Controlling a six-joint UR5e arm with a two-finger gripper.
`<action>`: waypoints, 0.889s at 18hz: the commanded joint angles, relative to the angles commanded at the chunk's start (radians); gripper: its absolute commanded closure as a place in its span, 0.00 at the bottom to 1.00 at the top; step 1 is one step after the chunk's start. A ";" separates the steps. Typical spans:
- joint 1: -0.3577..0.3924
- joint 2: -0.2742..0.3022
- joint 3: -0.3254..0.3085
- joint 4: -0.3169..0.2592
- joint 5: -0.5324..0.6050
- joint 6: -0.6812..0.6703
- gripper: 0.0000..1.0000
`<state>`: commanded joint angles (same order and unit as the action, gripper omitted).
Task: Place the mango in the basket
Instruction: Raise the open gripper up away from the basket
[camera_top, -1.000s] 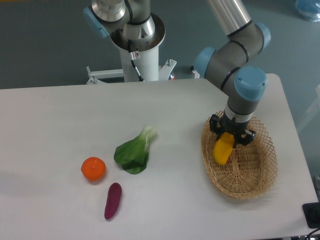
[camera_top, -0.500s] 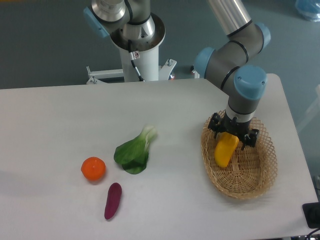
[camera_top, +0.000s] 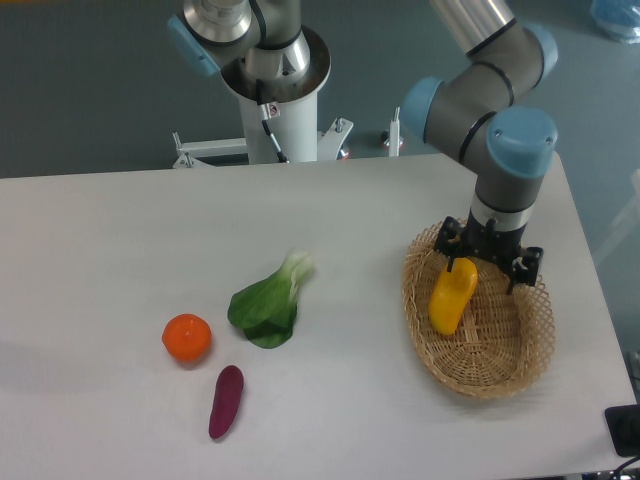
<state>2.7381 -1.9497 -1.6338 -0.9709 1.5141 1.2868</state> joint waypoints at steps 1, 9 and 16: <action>0.000 0.003 0.008 -0.008 0.002 0.017 0.00; 0.002 0.021 0.129 -0.213 0.006 0.061 0.00; 0.043 0.067 0.137 -0.250 0.008 0.147 0.00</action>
<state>2.7810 -1.8823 -1.4972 -1.2209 1.5217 1.4343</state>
